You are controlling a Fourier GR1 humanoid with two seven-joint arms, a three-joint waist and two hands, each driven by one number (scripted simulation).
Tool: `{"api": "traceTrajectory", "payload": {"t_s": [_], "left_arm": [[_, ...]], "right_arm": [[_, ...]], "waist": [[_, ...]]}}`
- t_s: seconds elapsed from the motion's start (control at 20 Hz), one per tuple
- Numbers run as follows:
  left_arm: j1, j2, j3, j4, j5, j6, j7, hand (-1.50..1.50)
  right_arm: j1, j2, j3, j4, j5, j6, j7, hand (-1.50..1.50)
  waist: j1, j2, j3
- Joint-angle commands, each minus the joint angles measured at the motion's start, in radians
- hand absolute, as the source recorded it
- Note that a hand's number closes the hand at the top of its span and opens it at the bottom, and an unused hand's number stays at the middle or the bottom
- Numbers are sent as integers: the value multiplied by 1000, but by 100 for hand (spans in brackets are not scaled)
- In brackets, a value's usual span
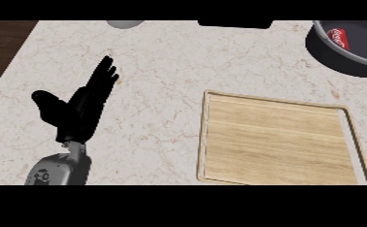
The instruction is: Pick the can from the tray and place it in the pot
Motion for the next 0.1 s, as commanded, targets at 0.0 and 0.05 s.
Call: {"api": "traceTrajectory", "payload": {"t_s": [0.0, 0.05], "left_arm": [[-16, 4, 7, -7, -1, 5, 12, 0], [-17, -3, 7, 28, 4, -3, -5, 0]], "right_arm": [[26, -56, -93, -4, -83, -45, -30, -150], [31, -54, -93, -12, -81, -75, -40, -150]], "waist": [[-6, 3, 1], [-6, 8, 1]]}}
